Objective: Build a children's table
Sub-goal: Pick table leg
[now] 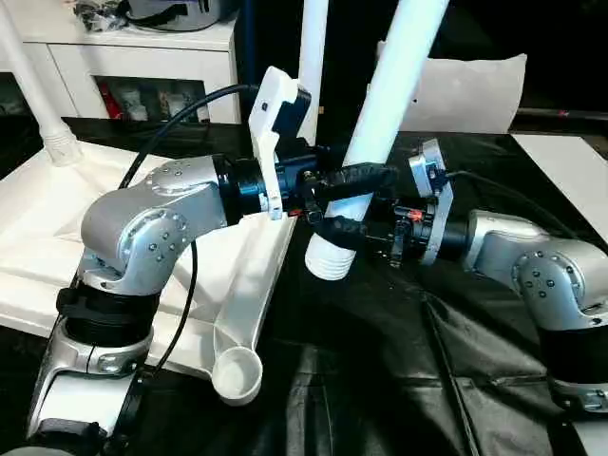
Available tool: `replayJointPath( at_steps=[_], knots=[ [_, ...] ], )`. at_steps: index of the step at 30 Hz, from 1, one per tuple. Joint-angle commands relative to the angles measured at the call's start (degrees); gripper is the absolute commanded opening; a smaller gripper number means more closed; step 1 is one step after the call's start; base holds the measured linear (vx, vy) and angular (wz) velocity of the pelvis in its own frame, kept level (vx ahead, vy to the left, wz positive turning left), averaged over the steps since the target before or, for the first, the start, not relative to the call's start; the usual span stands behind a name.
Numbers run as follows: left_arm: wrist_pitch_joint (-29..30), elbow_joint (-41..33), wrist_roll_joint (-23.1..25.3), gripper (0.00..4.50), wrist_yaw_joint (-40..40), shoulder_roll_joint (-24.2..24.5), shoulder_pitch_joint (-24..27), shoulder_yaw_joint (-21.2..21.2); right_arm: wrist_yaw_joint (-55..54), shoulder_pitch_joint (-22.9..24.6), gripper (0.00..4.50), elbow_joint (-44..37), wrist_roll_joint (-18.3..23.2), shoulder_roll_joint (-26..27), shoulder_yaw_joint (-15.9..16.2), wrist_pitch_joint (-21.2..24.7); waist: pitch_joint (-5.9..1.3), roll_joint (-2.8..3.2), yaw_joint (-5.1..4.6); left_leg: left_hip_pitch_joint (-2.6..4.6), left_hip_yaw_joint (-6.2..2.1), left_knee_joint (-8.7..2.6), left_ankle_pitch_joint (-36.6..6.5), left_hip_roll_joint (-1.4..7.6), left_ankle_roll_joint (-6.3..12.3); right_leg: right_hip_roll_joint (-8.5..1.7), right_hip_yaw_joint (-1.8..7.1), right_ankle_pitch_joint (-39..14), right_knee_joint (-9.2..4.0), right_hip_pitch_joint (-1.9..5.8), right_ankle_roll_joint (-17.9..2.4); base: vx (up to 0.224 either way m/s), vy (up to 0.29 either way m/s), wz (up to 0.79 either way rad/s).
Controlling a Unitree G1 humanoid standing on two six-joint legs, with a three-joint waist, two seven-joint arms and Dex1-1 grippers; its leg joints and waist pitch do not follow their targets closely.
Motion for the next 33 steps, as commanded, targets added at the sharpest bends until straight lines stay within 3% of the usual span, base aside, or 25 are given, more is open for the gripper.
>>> replayJointPath(
  at_steps=[1,4,5,16,17,22,24,33],
  knots=[
    [-0.59,-1.52,-0.11,1.88,-1.10,-0.52,-0.04,-0.67,-0.20,-1.46,3.28,0.73,0.25,0.14,-0.45,0.61,-4.09,0.03,-0.03,0.39,-0.18,-4.06,-5.37,2.21,-0.75,-3.79,2.50,-10.20,-4.19,3.38,-11.35,0.000,0.000,0.00],
    [-0.43,-1.52,-0.56,1.88,-0.90,-1.07,-0.07,-0.54,-0.17,-1.45,3.21,0.99,0.37,0.50,-0.41,0.76,-4.10,0.04,-0.02,0.40,-0.16,-4.05,-5.48,2.20,-0.70,-3.81,2.50,-10.22,-4.19,3.40,-11.47,0.000,0.000,0.00],
    [-0.37,-1.52,-0.84,1.88,-0.72,-1.34,-0.06,-0.43,-0.06,-1.39,2.97,0.98,0.40,0.59,-0.30,0.83,-4.08,0.09,0.01,0.38,-0.18,-4.05,-5.51,2.22,-0.74,-3.82,2.50,-10.50,-4.24,3.40,-11.37,0.000,0.000,0.00],
    [-0.49,-1.32,-0.35,1.88,-1.41,-1.11,0.01,-0.49,0.68,-1.20,2.11,1.09,-0.03,0.67,-0.09,0.89,-4.07,0.05,0.00,0.40,-0.20,-4.07,-5.37,2.21,-0.75,-3.77,2.48,-10.35,-4.19,3.38,-11.29,0.000,0.000,0.00],
    [-0.24,-1.34,-0.44,1.88,-1.20,-1.25,0.03,-0.41,0.77,-1.17,2.09,1.11,-0.01,0.65,-0.14,0.81,-4.08,0.27,0.06,0.44,-0.21,-4.05,-5.57,2.20,-0.82,-3.82,2.49,-10.68,-4.20,3.37,-11.29,0.000,0.000,0.00],
    [2.67,-1.49,-2.10,1.88,1.48,-2.36,0.16,0.81,0.58,-0.61,2.03,0.97,-1.07,0.70,0.37,0.20,-4.12,0.20,0.01,0.38,-0.21,-4.02,-5.22,2.23,-0.92,-3.79,2.48,-9.76,-4.07,3.43,-11.57,0.000,0.000,0.00],
    [2.97,-1.81,-2.91,2.44,1.47,-2.70,0.30,1.20,0.46,-0.39,2.00,0.95,-1.37,0.72,0.50,0.06,-4.13,0.16,0.05,0.40,-0.19,-3.98,-5.27,2.16,-0.86,-3.78,2.48,-9.74,-4.12,3.44,-11.74,0.000,0.000,0.00],
    [3.98,-7.52,-4.19,3.28,-1.34,-1.59,4.04,-1.63,-2.23,1.48,1.96,1.36,-3.03,1.51,0.97,0.88,-4.01,0.19,-0.02,0.41,-0.25,-4.16,-5.92,2.26,-0.88,-3.75,2.48,-10.98,-4.22,3.30,-11.21,0.000,0.000,0.00]
  ],
)
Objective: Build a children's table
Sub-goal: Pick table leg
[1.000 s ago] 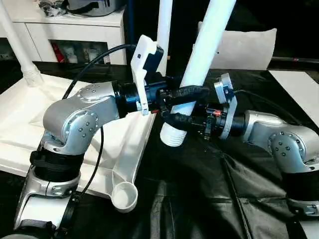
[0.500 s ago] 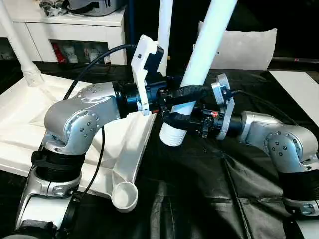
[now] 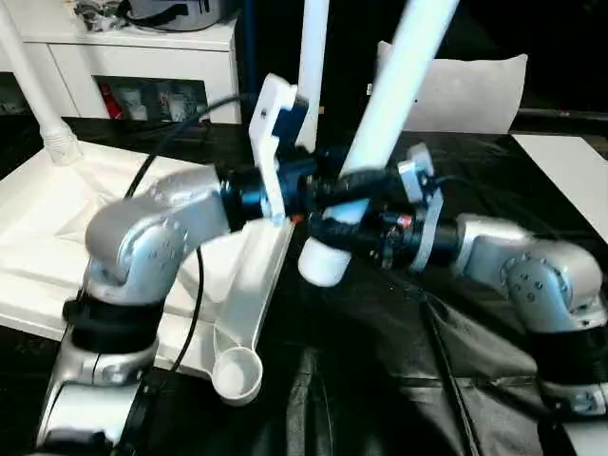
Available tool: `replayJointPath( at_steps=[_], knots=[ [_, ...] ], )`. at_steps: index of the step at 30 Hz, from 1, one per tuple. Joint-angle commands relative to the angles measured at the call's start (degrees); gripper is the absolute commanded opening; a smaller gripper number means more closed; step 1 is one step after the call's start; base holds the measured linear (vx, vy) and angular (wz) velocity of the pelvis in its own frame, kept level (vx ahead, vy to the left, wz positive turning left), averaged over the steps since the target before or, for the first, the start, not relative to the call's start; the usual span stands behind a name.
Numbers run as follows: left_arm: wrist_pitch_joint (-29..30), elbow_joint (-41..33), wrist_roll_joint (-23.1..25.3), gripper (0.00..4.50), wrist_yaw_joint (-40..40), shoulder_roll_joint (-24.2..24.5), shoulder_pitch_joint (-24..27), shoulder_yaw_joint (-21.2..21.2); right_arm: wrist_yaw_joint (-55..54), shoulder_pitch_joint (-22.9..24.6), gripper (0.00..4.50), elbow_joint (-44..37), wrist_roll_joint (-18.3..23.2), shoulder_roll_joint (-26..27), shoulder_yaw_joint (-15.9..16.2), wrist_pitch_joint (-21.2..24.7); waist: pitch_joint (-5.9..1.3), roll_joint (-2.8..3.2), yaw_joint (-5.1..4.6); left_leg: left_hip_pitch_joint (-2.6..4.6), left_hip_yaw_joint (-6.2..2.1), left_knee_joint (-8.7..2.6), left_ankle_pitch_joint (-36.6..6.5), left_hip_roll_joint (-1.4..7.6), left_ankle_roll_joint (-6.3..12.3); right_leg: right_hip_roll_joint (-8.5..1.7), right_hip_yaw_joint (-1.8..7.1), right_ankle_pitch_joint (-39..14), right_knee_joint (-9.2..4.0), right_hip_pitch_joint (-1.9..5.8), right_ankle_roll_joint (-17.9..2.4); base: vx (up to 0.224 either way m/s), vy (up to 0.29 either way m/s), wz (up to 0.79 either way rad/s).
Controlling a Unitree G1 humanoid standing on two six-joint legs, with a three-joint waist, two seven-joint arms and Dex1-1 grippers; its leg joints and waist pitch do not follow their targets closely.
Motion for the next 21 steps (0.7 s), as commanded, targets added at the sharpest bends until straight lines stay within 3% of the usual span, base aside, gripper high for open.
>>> replayJointPath(
  at_steps=[1,9,14,18,20,21],
  knots=[
    [1.23,-4.73,-2.76,3.28,-3.22,-0.53,0.33,-2.25,-2.76,0.56,1.96,1.90,-2.75,-0.45,-0.83,-0.52,-3.99,0.20,-0.02,0.43,-0.25,-4.14,-6.22,2.27,-0.97,-3.77,2.48,-11.42,-4.30,3.25,-11.12,0.000,0.000,0.00],
    [-0.75,-4.87,-8.59,4.09,-7.18,-2.54,3.93,1.07,-3.56,2.89,1.96,0.75,-4.17,-0.82,-0.26,-1.83,-4.03,0.26,-0.07,0.46,-0.26,-4.19,-6.46,2.24,-1.10,-3.68,2.50,-11.54,-4.36,3.20,-10.68,0.000,0.000,0.00],
    [-0.90,-3.29,-14.59,4.46,-5.42,-7.40,5.14,6.29,-4.16,4.21,1.96,-0.48,-3.08,-0.02,-1.60,-1.78,-3.96,0.30,-0.11,0.44,-0.11,-4.10,-7.06,2.18,-0.90,-3.70,2.60,-11.76,-4.49,3.19,-11.10,0.000,0.000,0.00],
    [-2.63,-1.01,-19.15,4.50,-1.84,-11.40,6.67,11.36,-6.12,6.95,1.96,-3.06,-1.40,2.74,-3.66,-3.43,-4.04,0.10,-0.11,0.38,-0.22,-4.19,-7.55,2.22,-0.73,-3.65,2.50,-12.90,-4.68,3.23,-10.70,0.000,0.000,0.00],
    [-3.51,0.52,-19.37,4.50,0.99,-12.63,6.88,13.48,-7.84,8.37,1.96,-4.40,-0.38,4.92,-5.18,-5.02,-3.86,0.25,-0.04,0.36,-0.11,-4.17,-8.27,2.14,-0.94,-3.84,2.61,-13.81,-4.99,3.04,-10.83,0.000,0.000,0.00],
    [-5.37,0.88,-15.68,4.50,3.36,-12.65,7.73,13.95,-10.36,10.05,1.94,-6.57,-0.35,6.70,-5.71,-5.70,-3.89,0.15,-0.07,0.42,-0.17,-4.30,-9.01,2.19,-1.04,-3.76,2.48,-15.04,-5.19,3.07,-10.64,0.000,0.000,0.00]
  ],
)
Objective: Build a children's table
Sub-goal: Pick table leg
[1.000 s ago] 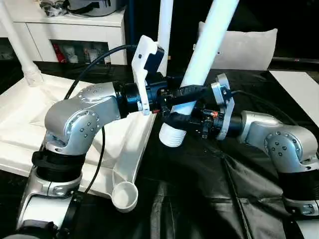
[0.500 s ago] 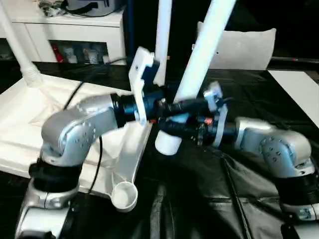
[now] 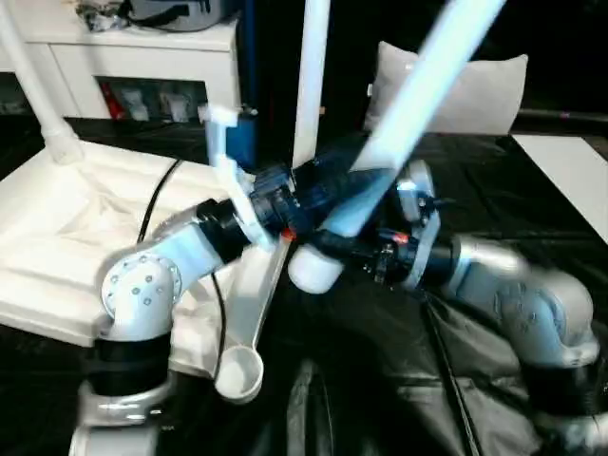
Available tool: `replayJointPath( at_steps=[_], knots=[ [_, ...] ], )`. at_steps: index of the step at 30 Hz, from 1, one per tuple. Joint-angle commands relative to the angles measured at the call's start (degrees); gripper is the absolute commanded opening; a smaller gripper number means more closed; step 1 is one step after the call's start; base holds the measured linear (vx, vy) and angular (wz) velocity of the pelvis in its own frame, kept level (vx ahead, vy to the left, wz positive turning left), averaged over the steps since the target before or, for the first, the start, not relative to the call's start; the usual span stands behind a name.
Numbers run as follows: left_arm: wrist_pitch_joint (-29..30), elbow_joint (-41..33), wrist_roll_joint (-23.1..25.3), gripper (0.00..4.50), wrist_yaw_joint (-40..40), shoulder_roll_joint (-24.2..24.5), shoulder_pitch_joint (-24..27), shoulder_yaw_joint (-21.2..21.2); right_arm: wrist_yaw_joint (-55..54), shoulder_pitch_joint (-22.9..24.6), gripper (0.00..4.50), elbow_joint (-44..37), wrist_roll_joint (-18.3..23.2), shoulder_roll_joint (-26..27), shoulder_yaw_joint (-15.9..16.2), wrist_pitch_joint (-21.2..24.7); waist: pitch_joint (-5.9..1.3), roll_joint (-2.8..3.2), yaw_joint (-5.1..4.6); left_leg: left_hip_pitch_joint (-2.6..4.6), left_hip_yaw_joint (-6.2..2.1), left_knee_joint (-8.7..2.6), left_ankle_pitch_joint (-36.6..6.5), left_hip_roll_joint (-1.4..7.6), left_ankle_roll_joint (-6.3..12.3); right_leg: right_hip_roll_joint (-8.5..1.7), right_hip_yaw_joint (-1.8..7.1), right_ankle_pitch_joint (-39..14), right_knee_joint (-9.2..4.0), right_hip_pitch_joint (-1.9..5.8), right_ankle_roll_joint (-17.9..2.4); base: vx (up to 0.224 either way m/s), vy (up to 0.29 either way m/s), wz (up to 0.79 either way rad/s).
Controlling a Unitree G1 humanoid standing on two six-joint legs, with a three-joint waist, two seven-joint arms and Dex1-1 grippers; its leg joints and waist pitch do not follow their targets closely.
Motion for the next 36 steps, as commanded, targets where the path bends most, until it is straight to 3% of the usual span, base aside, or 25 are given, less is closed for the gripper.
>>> replayJointPath(
  at_steps=[1,5,7,8,9,10,11,12,14,16,19,22,23,24,25,26,27,28,29,31,32,33,34,35,36],
  knots=[
    [-2.77,-0.22,4.52,4.50,2.96,0.61,0.88,0.31,-3.77,1.26,1.94,-3.43,-0.25,1.18,-1.34,-0.84,-3.83,0.33,-0.26,0.29,-0.44,-4.54,-9.01,2.33,-0.97,-3.61,2.47,-15.10,-5.19,3.05,-9.51,0.000,0.000,0.00],
    [-7.06,-1.53,14.30,4.50,8.08,2.36,3.25,-1.08,-6.93,3.72,1.92,-6.94,-2.13,1.98,-0.53,-0.81,-3.78,0.28,-0.76,0.26,-0.66,-4.73,-8.91,2.36,-1.39,-3.58,2.50,-15.73,-5.13,3.13,-6.54,0.000,0.000,0.00],
    [-8.60,-2.63,20.03,4.50,11.69,4.24,5.36,-2.11,-9.33,5.42,1.92,-8.70,-4.86,2.19,0.65,-2.22,-3.71,0.33,-1.10,0.26,-0.72,-4.84,-9.64,2.43,-1.60,-3.59,2.55,-16.88,-5.24,3.04,-5.64,0.000,0.000,0.00],
    [-9.73,-3.60,24.64,4.50,15.50,5.96,7.90,-2.71,-13.25,7.38,1.92,-9.61,-8.47,3.41,1.43,-4.62,-3.67,0.42,-1.24,0.23,-0.78,-4.90,-9.70,2.57,-2.07,-3.65,2.59,-16.96,-5.25,2.89,-5.04,0.000,0.000,0.00],
    [-10.11,-3.79,25.74,4.50,16.68,6.36,8.53,-2.85,-14.82,7.79,1.92,-9.60,-9.43,4.08,1.27,-5.19,-3.62,0.43,-1.55,0.17,-0.72,-4.94,-9.98,2.34,-2.43,-3.55,2.58,-17.62,-5.27,2.80,-4.77,0.000,0.000,0.00],
    [-10.27,-4.53,26.59,4.50,18.24,6.74,10.19,-2.54,-17.28,8.68,1.92,-9.97,-12.11,4.45,1.98,-6.37,-3.71,1.33,-1.53,0.35,-0.76,-4.89,-10.13,2.25,-2.79,-3.54,2.59,-17.55,-5.19,2.65,-5.06,0.000,0.000,0.00],
    [-10.41,-4.98,26.91,4.50,18.64,6.87,10.99,-2.44,-17.82,9.05,1.92,-10.24,-13.27,4.27,2.61,-6.95,-3.68,0.84,-1.75,0.44,-0.69,-4.87,-10.99,2.21,-2.97,-3.36,2.57,-17.87,-5.46,2.57,-5.28,0.000,0.000,0.00],
    [-11.09,-6.79,29.04,4.50,20.94,7.39,14.23,-2.43,-20.57,10.45,1.92,-11.53,-17.61,3.58,4.83,-8.44,-3.76,1.25,-1.56,0.54,-0.79,-4.89,-11.08,2.28,-3.22,-3.45,2.59,-17.48,-5.27,2.55,-5.52,0.000,0.000,0.00],
    [-12.17,-9.13,33.29,4.50,24.99,7.01,19.34,-2.59,-25.14,12.43,1.92,-13.18,-21.58,3.98,6.10,-9.29,-3.52,1.24,-1.75,0.37,-0.85,-5.14,-11.95,2.55,-3.56,-3.31,2.59,-16.08,-5.27,2.51,-5.91,0.000,0.000,0.00],
    [-13.90,-10.53,37.13,4.50,27.94,5.87,23.38,-2.85,-28.30,13.92,1.92,-14.22,-23.31,5.25,5.98,-10.23,-3.46,0.96,-1.94,0.38,-0.69,-5.18,-12.75,2.45,-3.03,-3.21,2.65,-15.58,-5.34,2.47,-5.64,0.000,0.000,0.00],
    [-14.43,-12.85,38.47,4.50,30.16,4.58,27.39,-3.60,-28.95,16.16,1.92,-15.21,-23.88,6.24,5.48,-12.05,-3.43,0.52,-1.76,0.22,-0.56,-5.19,-13.39,2.38,-1.87,-3.57,2.95,-17.51,-5.58,2.41,-4.51,0.000,0.000,0.00],
    [-15.84,-13.91,40.69,4.50,32.03,4.41,30.75,-5.41,-30.98,19.10,1.92,-14.20,-22.90,9.15,2.10,-14.56,-3.23,-0.25,-0.77,-0.67,-0.17,-4.39,-12.36,1.90,2.95,-6.33,4.59,-24.42,-6.94,2.81,-5.04,0.000,0.000,0.00],
    [-16.01,-14.20,40.92,4.50,32.14,4.52,31.41,-5.68,-31.33,19.88,1.92,-14.12,-21.53,10.32,1.48,-14.21,-3.30,-0.52,-0.07,-1.14,-0.47,-2.93,-10.52,1.73,5.06,-8.63,6.08,-28.33,-7.97,3.37,-4.69,0.000,0.000,0.00],
    [-16.01,-14.39,41.06,4.50,32.27,4.57,31.71,-5.80,-31.35,20.27,1.92,-14.10,-20.76,10.77,1.32,-13.78,-3.34,-0.49,0.39,-1.24,-0.80,-1.92,-9.34,1.77,6.31,-10.09,7.12,-29.69,-8.52,3.51,-4.81,0.000,0.000,0.00],
    [-16.06,-14.52,41.13,4.50,32.31,4.60,31.83,-5.81,-31.26,20.41,1.92,-14.19,-20.81,10.62,1.59,-13.60,-3.40,-0.76,0.75,-1.76,-1.36,-0.76,-8.16,1.85,7.62,-11.76,8.21,-30.97,-9.00,3.92,-4.82,-0.004,0.083,-0.02],
    [-16.15,-14.91,41.71,4.50,32.57,4.40,32.02,-6.12,-30.86,20.58,1.92,-14.14,-21.21,10.00,2.47,-13.27,-3.37,-0.04,1.53,-2.77,-3.26,1.06,-6.29,2.91,8.85,-14.27,9.40,-32.53,-9.61,4.13,-6.75,-0.013,0.131,-0.04],
    [-16.23,-15.18,42.25,4.50,32.60,4.47,32.17,-6.46,-30.58,20.76,1.92,-14.09,-21.49,9.71,3.08,-13.19,-3.35,-0.29,1.40,-2.79,-3.24,0.70,-6.23,2.89,9.04,-13.39,8.92,-31.65,-9.39,3.92,-7.48,-0.013,0.131,-0.04],
    [-16.45,-15.41,43.17,4.50,32.69,4.36,32.35,-6.87,-30.45,21.01,1.92,-13.67,-21.93,9.88,3.73,-13.59,-3.39,0.07,1.02,-1.73,-2.57,-1.38,-6.40,2.64,10.20,-10.17,6.85,-28.00,-8.41,3.10,-8.54,-0.011,0.165,0.04],
    [-16.56,-15.52,43.57,4.50,32.81,4.09,32.50,-6.86,-30.43,21.19,1.92,-13.26,-22.25,10.30,4.15,-14.05,-3.73,0.70,-0.14,0.43,-1.26,-3.42,-4.87,1.95,13.03,-6.21,4.16,-21.30,-6.58,1.96,-8.60,-0.018,0.181,0.05],
    [-16.56,-15.52,43.57,4.50,32.81,4.09,32.50,-6.86,-30.43,21.19,1.92,-13.26,-22.25,10.30,4.15,-14.05,-3.81,1.11,-1.89,2.17,-1.12,-4.73,-1.37,1.12,17.91,-2.40,1.46,-14.17,-4.24,0.43,-7.49,-0.026,0.191,0.04],
    [-16.56,-15.72,43.84,4.50,32.90,4.22,32.68,-7.01,-30.27,21.32,1.92,-13.02,-22.40,10.58,4.38,-14.42,-3.31,1.44,-3.50,2.96,-0.43,-6.77,-2.05,0.87,22.36,0.37,-2.23,-12.40,-0.92,-1.24,-4.11,-0.052,0.202,0.12],
    [-16.59,-15.81,43.95,4.50,32.93,4.32,32.79,-7.10,-30.18,21.42,1.92,-12.95,-22.48,10.71,4.47,-14.58,-2.94,1.36,-3.83,2.41,-0.09,-7.82,-4.80,0.90,21.62,0.75,-2.98,-12.24,0.30,-1.17,-2.67,-0.052,0.202,0.12],
    [-16.81,-15.96,44.14,4.50,33.04,4.45,32.82,-7.30,-29.59,21.28,1.92,-12.33,-22.87,10.81,4.91,-15.22,-2.69,0.89,-4.43,1.78,-0.01,-9.29,-11.50,0.99,19.17,0.34,-3.71,-10.89,1.83,-0.28,0.31,-0.071,0.157,0.05],
    [-16.97,-16.01,44.31,4.50,33.07,4.54,32.77,-7.43,-29.30,21.09,1.92,-11.97,-23.05,10.78,5.15,-15.57,-2.55,0.78,-4.57,1.53,-0.06,-9.76,-15.25,1.06,17.49,-0.53,-3.85,-10.43,1.93,0.49,1.28,-0.095,0.116,-0.02],
    [-17.12,-16.06,44.50,4.50,33.10,4.62,32.66,-7.51,-28.99,20.57,1.92,-11.26,-22.95,10.92,5.32,-15.88,-2.57,-0.58,-4.37,0.63,0.92,-9.03,-22.15,0.07,12.17,-4.21,-1.76,-14.02,-2.28,1.29,2.60,-0.095,0.116,-0.02]
  ],
)
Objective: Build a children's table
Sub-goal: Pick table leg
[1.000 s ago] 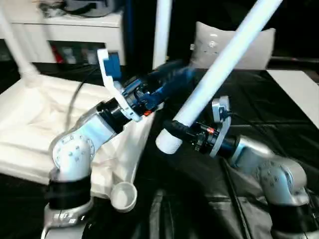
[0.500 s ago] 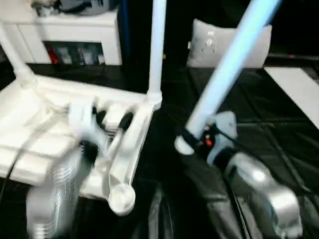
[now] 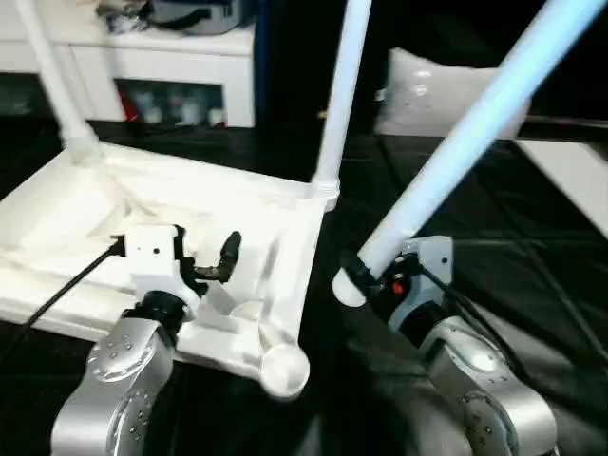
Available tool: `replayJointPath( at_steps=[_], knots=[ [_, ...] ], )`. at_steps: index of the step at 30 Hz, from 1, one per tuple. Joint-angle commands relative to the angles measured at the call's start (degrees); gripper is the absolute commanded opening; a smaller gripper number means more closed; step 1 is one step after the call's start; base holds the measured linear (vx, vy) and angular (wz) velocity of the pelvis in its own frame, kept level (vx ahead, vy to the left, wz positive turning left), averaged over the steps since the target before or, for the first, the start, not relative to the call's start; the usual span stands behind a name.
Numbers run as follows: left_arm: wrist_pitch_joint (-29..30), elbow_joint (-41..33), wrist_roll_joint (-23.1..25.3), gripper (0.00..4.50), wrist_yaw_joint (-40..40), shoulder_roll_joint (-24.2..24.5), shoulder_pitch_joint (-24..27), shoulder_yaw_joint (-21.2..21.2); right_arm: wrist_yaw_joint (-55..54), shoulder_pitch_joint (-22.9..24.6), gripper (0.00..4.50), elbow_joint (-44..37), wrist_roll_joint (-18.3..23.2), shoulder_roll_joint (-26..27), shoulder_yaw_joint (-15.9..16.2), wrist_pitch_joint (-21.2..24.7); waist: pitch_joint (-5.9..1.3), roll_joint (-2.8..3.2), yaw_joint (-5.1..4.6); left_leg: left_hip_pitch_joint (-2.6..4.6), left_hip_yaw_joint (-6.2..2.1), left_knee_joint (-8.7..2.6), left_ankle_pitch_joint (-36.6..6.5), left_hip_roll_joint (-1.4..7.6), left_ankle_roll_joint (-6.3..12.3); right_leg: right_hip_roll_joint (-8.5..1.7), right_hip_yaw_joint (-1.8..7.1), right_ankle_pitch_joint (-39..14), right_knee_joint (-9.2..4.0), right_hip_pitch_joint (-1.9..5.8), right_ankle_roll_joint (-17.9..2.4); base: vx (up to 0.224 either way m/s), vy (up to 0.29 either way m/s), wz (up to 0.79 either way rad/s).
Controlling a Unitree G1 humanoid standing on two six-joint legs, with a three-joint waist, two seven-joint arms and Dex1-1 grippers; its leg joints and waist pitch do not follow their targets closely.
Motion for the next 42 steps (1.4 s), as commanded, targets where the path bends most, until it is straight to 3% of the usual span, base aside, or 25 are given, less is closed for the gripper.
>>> replayJointPath(
  at_steps=[1,2,4,5,6,7,8,9,10,11,13,15,16,18,21,22,23,26,28,32,34,36,37,39,42],
  knots=[
    [-0.24,-1.28,0.48,4.50,0.31,-0.09,-0.28,-1.27,0.51,-0.72,1.92,0.89,-0.52,-0.27,-0.94,-0.79,-2.50,-0.39,1.25,1.34,-2.44,-1.56,-26.57,4.52,-1.40,-9.77,5.39,-28.00,-9.76,0.82,0.13,-0.110,0.133,-0.03],
    [-0.20,-1.43,0.68,4.50,0.21,-0.24,-0.67,-1.18,0.95,-1.64,1.92,1.40,-0.59,-0.79,-0.67,-0.82,-2.86,-0.55,0.49,-1.80,-9.57,9.92,-13.67,5.06,-3.76,-18.81,10.90,-41.52,-13.49,2.43,-1.98,-0.095,0.203,-0.35],
    [-0.10,-1.46,0.60,4.50,0.29,-0.55,-0.73,-0.94,1.14,-1.91,1.92,1.64,-0.48,-0.88,-0.72,-0.64,-1.27,0.08,-2.33,-2.04,-13.06,11.89,-11.10,4.99,-10.52,-17.60,4.57,-48.43,-13.38,1.95,-4.19,-0.089,0.239,-0.40],
    [0.01,-1.52,1.07,4.50,0.51,-0.47,-0.76,-1.00,1.34,-2.03,1.92,1.67,-0.48,-1.07,-0.65,-0.39,-0.94,-0.24,-2.60,-0.66,-12.49,9.40,-13.36,4.46,-11.04,-14.05,1.73,-48.43,-12.50,1.69,-4.19,-0.096,0.266,-0.11],
    [0.26,-1.59,1.94,4.50,0.86,-0.05,-0.80,-1.31,1.65,-2.17,1.92,1.60,-0.24,-1.25,-0.63,0.04,0.92,3.44,-7.07,-1.09,-12.52,-7.99,-46.65,3.45,-12.24,2.56,-7.06,-31.40,-0.92,1.32,-1.69,-0.096,0.266,-0.11],
    [0.58,-1.59,2.25,4.50,0.94,0.28,-0.85,-1.52,1.77,-2.24,1.92,1.51,0.08,-1.22,-0.70,0.37,-0.52,3.83,-7.56,-2.02,-13.52,-10.10,-54.84,3.74,-15.00,3.48,-6.24,-15.08,6.49,3.18,-2.00,-0.143,0.257,0.09],
    [0.49,-1.51,3.52,4.50,1.12,1.02,-0.87,-2.26,1.58,-2.29,1.92,1.41,-0.20,-1.37,-0.75,0.30,-0.33,6.07,-6.17,-0.43,-13.92,-10.14,-53.67,2.90,-19.15,3.98,-5.78,0.57,5.10,2.81,-2.03,-0.128,0.235,-0.02],
    [0.38,-1.47,4.46,4.50,1.23,1.53,-0.87,-2.80,1.47,-2.31,1.92,1.41,-0.48,-1.48,-0.76,0.13,-0.21,5.81,-6.61,-0.10,-14.66,-9.43,-52.58,3.60,-20.68,3.39,-5.17,2.93,3.92,2.96,-2.19,-0.128,0.235,-0.02],
    [0.20,-1.47,4.92,4.50,1.88,1.14,-0.88,-2.87,1.75,-2.38,1.92,1.48,-0.72,-1.89,-0.55,0.18,-0.48,5.16,-5.55,-1.88,-18.78,-11.36,-47.10,1.08,-23.45,3.10,-4.85,1.82,2.17,7.44,-3.34,-0.086,0.188,-0.05],
    [0.13,-1.49,5.07,4.50,2.15,0.90,-0.89,-2.85,1.91,-2.41,1.92,1.56,-0.80,-2.06,-0.46,0.16,-2.05,4.15,-6.11,1.50,-21.57,-10.69,-36.58,1.58,-24.90,3.73,-3.06,-5.40,-0.29,7.62,-4.04,-0.036,0.140,0.12],
    [0.40,-1.20,4.75,4.50,2.84,-0.25,-1.21,-2.57,1.84,-2.36,1.92,2.24,-0.92,-2.19,-0.72,-0.20,-3.92,3.03,-6.72,3.76,-27.24,-10.99,-16.88,2.26,-15.86,2.16,-0.45,-15.10,-1.94,8.82,-8.90,-0.041,0.123,0.24],
    [0.89,-0.99,5.23,4.50,3.08,-0.30,-1.42,-3.00,1.95,-2.45,1.92,2.68,-1.39,-2.61,-0.83,-0.76,-4.31,3.13,-5.86,6.54,-29.38,-12.24,-14.33,2.19,-13.04,5.13,0.33,-15.48,1.00,6.12,-10.69,-0.104,0.099,0.54],
    [1.04,-0.91,5.56,4.50,3.18,-0.18,-1.47,-3.27,2.14,-2.49,1.92,2.81,-1.60,-2.80,-0.81,-0.96,-3.35,4.61,-4.63,4.30,-29.57,-14.66,-26.97,0.54,-18.58,7.44,0.86,-15.12,4.78,5.79,-6.79,-0.108,0.025,0.49],
    [0.34,-0.48,6.14,4.50,3.01,-0.01,-1.55,-4.20,2.38,-2.60,1.92,3.17,-1.38,-2.76,-1.42,-1.19,-2.81,3.85,-2.12,2.82,-26.74,-14.76,-41.14,2.28,-17.91,6.79,3.28,-10.76,5.96,4.65,-5.51,-0.110,-0.085,0.37],
    [-0.43,-0.27,5.81,4.50,3.69,-1.91,-1.71,-4.38,2.71,-2.84,1.92,3.36,-0.70,-2.85,-2.39,-1.59,-4.23,1.27,0.73,1.83,-23.01,-13.07,-37.91,-1.66,-12.29,4.40,5.68,-15.87,-0.20,5.23,-10.83,-0.139,-0.187,0.15],
    [-0.37,-0.21,6.00,4.50,3.78,-1.93,-1.78,-4.44,2.78,-2.83,1.92,3.30,-0.60,-2.88,-2.36,-1.46,-3.36,-1.10,1.39,0.34,-17.28,-1.81,-25.84,-3.64,-6.96,-3.40,9.20,-26.91,-10.05,3.63,-16.61,-0.148,-0.220,0.11],
    [-0.55,0.05,6.48,4.50,3.80,-2.00,-1.98,-4.70,2.72,-2.84,1.92,3.21,-0.55,-2.89,-2.43,-1.28,-2.60,-0.85,2.71,-1.85,-11.67,5.10,-8.80,-2.03,-3.51,-6.21,11.35,-30.30,-10.95,4.53,-14.72,-0.127,-0.188,-0.04],
    [-0.83,0.76,7.06,4.50,4.04,-2.09,-2.39,-4.73,2.59,-2.99,1.92,3.31,-1.48,-3.34,-1.91,-0.80,-1.78,-1.08,3.52,-2.55,-10.32,3.85,-2.64,1.27,-6.43,-4.05,10.44,-30.71,-8.60,5.73,-7.57,-0.083,-0.138,-0.07],
    [-0.90,1.22,8.23,4.50,4.55,-1.69,-3.01,-5.06,2.14,-3.21,1.92,3.48,-2.28,-3.46,-1.90,-1.10,-3.90,-0.38,3.36,0.51,-8.64,-3.52,-2.75,4.52,-5.99,2.47,6.55,-9.03,-4.93,6.72,-7.07,-0.017,-0.041,-0.01],
    [-0.99,1.71,8.91,4.50,4.46,-2.05,-3.63,-4.87,2.01,-3.59,1.92,3.74,-1.71,-3.24,-2.63,-0.98,-4.05,2.88,-0.64,4.13,-15.43,-9.33,-2.33,15.48,0.75,2.67,2.07,-1.46,0.89,3.17,-6.93,-0.039,-0.010,0.03],
    [-0.82,1.45,7.93,4.50,4.13,-2.51,-3.49,-4.27,2.40,-2.97,1.92,3.39,-1.68,-3.39,-2.50,-1.70,-3.13,2.02,-0.83,2.55,-13.78,-9.32,-5.52,14.10,10.13,0.55,2.92,-3.17,0.30,3.20,-12.30,-0.036,-0.074,0.04],
    [-0.54,1.18,9.03,4.50,3.33,-0.77,-3.65,-5.11,2.47,-2.15,1.92,2.86,-1.68,-3.10,-2.55,-2.36,-2.82,-0.01,0.38,-0.68,-7.60,-3.99,-9.25,5.65,6.55,-1.62,5.14,-6.41,-6.53,5.26,-20.23,-0.065,-0.107,0.04],
    [-0.23,1.25,9.29,4.50,3.07,-0.25,-3.64,-5.33,2.51,-1.86,1.92,2.72,-1.88,-3.03,-2.48,-2.60,-2.70,-0.73,2.63,0.27,-5.54,0.28,-5.56,3.56,-0.09,-3.86,6.24,-21.70,-8.97,5.26,-13.01,-0.070,-0.104,-0.03],
    [-1.04,1.30,7.54,4.50,1.80,-0.53,-3.29,-4.54,2.68,-1.36,1.92,2.40,-1.78,-2.79,-2.44,-2.96,-2.23,-0.88,3.40,-0.64,-5.54,-1.50,-3.11,4.73,-4.73,-2.25,6.82,-34.40,-8.86,4.96,0.72,-0.052,-0.086,-0.06],
    [-1.84,1.12,6.86,4.50,0.69,-0.56,-2.65,-4.14,2.76,-1.09,1.92,2.12,-1.61,-2.30,-2.46,-3.02,-2.78,0.49,3.65,0.70,-5.64,-4.90,-7.08,6.78,-7.70,1.19,4.18,-23.68,-6.89,3.77,2.26,-0.013,-0.017,-0.02]
  ],
)
